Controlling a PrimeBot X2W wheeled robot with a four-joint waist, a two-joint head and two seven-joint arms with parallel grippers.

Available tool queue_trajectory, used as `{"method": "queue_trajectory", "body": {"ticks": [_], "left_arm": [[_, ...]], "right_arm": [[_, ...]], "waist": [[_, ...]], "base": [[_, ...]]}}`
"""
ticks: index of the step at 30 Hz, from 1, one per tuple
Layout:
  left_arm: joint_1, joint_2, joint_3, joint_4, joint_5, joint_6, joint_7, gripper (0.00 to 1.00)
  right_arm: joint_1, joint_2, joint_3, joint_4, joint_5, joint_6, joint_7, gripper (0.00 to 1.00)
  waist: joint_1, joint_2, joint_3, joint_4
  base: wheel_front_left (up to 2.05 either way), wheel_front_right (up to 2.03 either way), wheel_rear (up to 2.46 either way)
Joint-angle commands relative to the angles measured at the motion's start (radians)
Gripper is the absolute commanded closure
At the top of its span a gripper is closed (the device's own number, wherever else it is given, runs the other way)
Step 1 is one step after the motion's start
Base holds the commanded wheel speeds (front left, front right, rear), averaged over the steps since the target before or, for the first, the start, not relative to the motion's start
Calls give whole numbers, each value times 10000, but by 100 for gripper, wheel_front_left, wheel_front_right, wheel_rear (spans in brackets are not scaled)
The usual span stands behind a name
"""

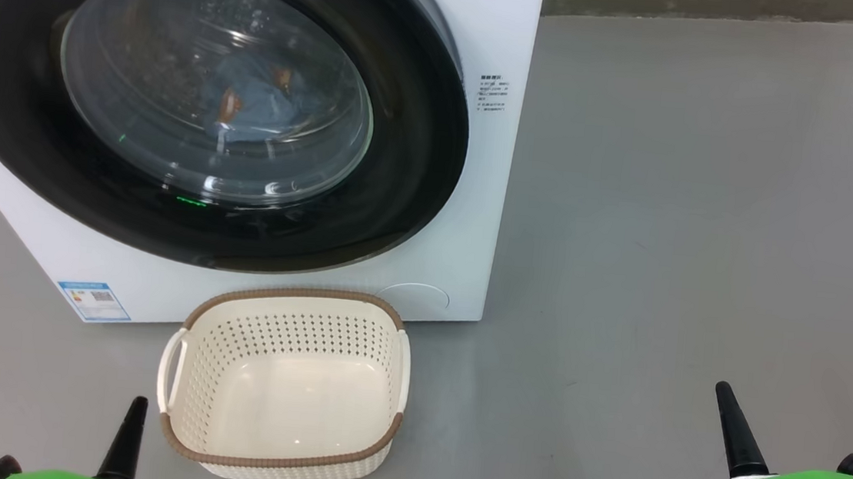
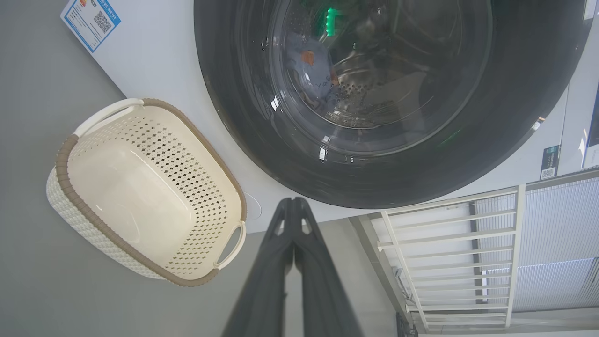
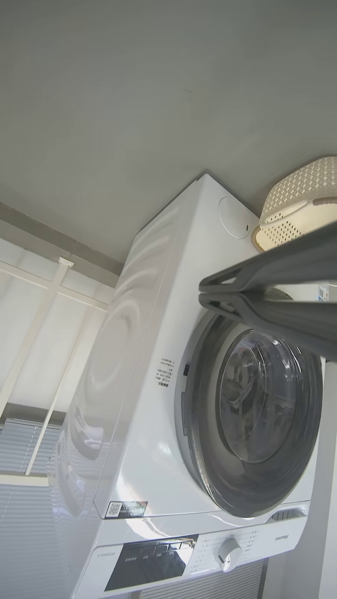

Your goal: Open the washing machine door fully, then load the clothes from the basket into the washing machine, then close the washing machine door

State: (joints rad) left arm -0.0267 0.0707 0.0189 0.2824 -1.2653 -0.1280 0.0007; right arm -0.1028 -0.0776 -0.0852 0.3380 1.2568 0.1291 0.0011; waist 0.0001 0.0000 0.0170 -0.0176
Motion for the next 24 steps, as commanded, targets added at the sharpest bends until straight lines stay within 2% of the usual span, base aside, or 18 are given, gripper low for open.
{"method": "queue_trajectory", "body": {"ticks": [1, 24], "left_arm": [[-473, 92, 357, -295, -324, -22, 108, 100], [-693, -86, 728, -348, -2362, -25, 759, 100]], "right_arm": [[-106, -10, 65, -351, 386, 11, 132, 100], [-70, 175, -166, -730, 2424, 14, 779, 100]], "waist": [[-1, 0, -10, 12], [-1, 0, -94, 119]], "base": [[0, 0, 0], [0, 0, 0]]}}
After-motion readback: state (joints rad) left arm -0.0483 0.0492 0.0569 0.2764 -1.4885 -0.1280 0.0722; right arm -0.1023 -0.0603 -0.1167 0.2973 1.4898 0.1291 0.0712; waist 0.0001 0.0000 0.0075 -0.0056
